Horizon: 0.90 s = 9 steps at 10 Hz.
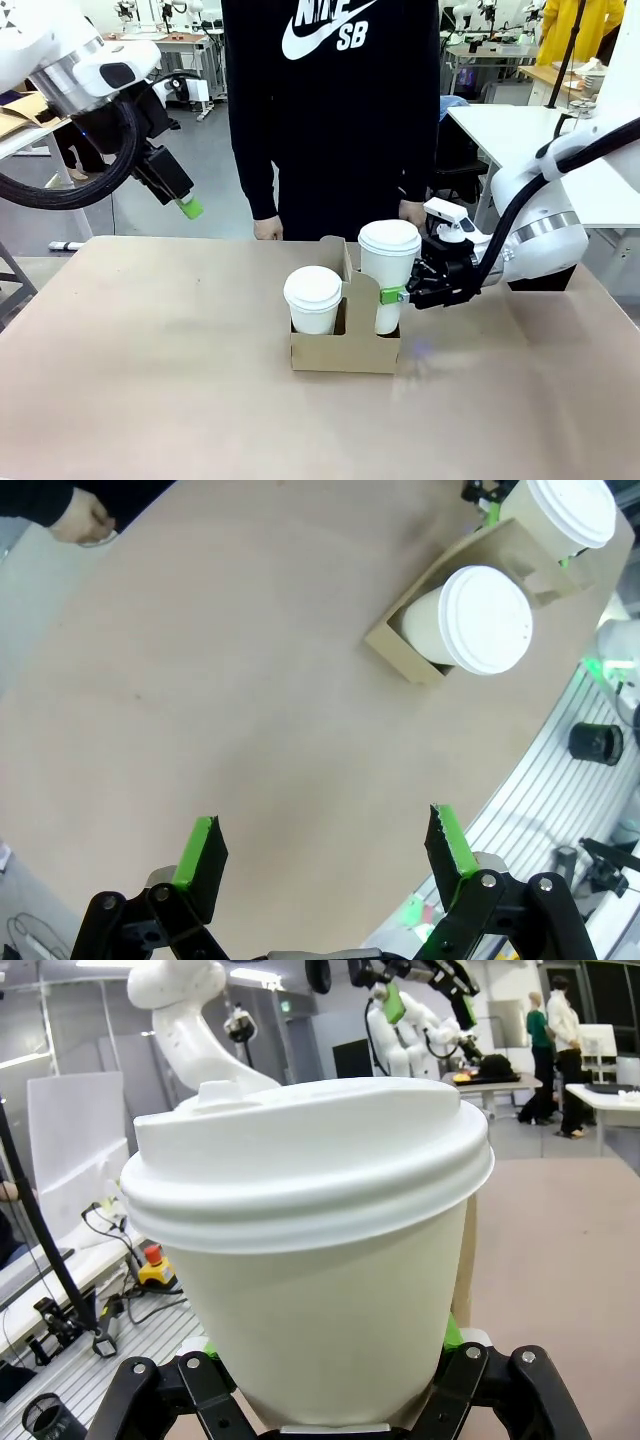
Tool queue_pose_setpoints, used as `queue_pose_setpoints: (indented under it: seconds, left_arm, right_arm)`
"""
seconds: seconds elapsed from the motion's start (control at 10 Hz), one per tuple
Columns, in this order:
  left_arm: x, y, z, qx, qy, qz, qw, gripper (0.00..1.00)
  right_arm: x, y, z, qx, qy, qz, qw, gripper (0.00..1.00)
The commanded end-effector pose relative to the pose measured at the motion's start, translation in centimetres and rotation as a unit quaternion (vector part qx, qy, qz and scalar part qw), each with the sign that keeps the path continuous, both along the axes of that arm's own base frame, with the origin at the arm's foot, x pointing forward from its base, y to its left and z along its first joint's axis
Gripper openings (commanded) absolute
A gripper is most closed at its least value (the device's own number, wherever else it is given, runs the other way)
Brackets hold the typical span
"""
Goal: Pour a drink into a cup and package it in a carrier.
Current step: Insert the held 600 ml Paper Cup into the Cup Carrier.
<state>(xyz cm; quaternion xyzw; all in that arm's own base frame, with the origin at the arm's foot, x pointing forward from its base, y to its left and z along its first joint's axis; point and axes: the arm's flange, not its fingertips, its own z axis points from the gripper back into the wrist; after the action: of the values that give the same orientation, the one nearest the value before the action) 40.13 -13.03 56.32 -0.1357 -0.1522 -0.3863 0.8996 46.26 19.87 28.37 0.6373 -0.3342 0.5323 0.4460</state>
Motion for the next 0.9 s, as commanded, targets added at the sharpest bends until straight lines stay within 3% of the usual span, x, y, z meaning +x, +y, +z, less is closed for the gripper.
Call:
queue_pose_setpoints:
  seconds: [0.0,0.8]
  left_arm:
    - [-0.1,0.2,0.0,0.006,0.002,-0.002,1.0,1.0]
    - [-0.1,0.2,0.0,0.006,0.002,-0.002,1.0,1.0]
  right_arm:
    - [-0.1,-0.3,-1.0,0.004,0.001,0.022,1.0,0.8]
    - [0.5,0.9,-5.3,-0.011,-0.041,0.084,0.996,0.8]
